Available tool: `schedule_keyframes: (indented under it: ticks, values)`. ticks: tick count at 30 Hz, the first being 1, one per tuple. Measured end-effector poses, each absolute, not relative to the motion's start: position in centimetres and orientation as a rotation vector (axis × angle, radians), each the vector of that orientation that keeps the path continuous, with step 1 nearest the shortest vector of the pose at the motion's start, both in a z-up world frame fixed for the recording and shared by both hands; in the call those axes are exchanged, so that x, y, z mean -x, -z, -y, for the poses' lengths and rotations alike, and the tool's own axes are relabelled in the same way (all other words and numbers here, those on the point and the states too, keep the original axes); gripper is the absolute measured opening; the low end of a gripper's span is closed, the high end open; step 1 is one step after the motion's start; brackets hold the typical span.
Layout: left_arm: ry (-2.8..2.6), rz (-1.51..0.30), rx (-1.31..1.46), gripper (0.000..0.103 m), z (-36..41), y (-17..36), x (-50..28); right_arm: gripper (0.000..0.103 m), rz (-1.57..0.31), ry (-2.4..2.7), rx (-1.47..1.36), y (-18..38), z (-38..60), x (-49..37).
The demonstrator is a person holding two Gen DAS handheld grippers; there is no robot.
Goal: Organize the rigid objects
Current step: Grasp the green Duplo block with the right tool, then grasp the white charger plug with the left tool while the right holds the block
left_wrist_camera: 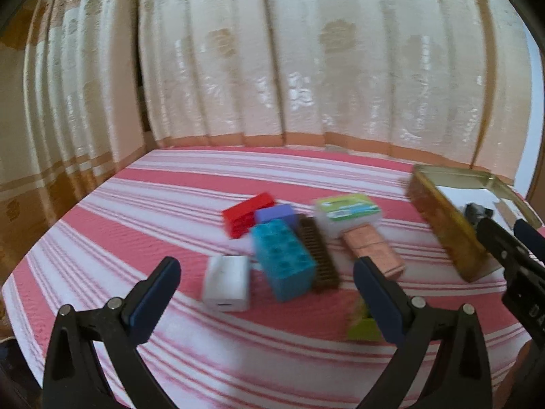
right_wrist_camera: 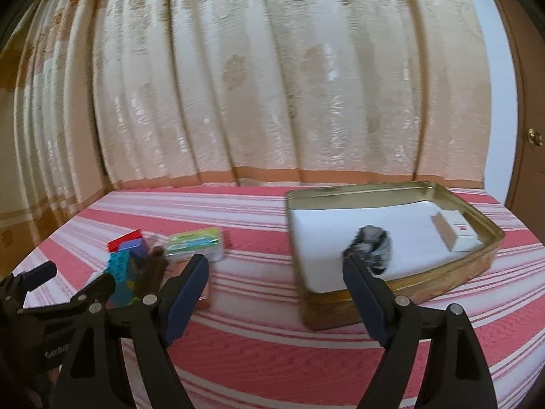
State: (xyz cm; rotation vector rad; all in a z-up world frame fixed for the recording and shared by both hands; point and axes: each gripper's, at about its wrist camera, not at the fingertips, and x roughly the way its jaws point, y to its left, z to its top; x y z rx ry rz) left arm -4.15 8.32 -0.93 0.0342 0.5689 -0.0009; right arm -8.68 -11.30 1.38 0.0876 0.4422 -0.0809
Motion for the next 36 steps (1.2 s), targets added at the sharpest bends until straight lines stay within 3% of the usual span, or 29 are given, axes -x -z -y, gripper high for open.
schedule_keyframes:
  ticks: [13, 24, 26, 28, 29, 31, 36]
  values:
    - [-0.077, -0.667, 0.023, 0.102, -14.9, 2.3, 2.9, 0.083, -0.585, -0.074, -0.124, -0.1, 6.0, 7.4]
    - [-0.037, -0.766, 0.019, 0.102, -15.2, 3.4, 1.1, 0.083, -0.801, -0.075, -0.038, 2.4, 1.6, 4.6]
    - [-0.036, -0.777, 0.008, 0.102, -14.9, 3.5, 0.6, 0.071, -0.826, -0.081, -0.05, 2.7, 1.7, 4.2]
    - [-0.03, -0.792, 0.0, 0.098, -14.5, 3.7, 0.0, 0.05, -0.854, -0.091, -0.062, 3.1, 2.0, 3.8]
    - [-0.024, -0.797, -0.006, 0.098, -14.2, 3.8, -0.3, 0.048, -0.874, -0.099, -0.069, 3.4, 2.0, 3.5]
    - [-0.008, -0.81, -0.015, 0.096, -13.7, 3.9, -0.8, 0.035, -0.868, -0.103, -0.046, 3.4, 1.9, 3.4]
    - [0.013, -0.893, -0.019, 0.091, -13.1, 5.0, -2.2, 0.034, -0.861, -0.167, -0.018, 3.3, 2.1, 3.1]
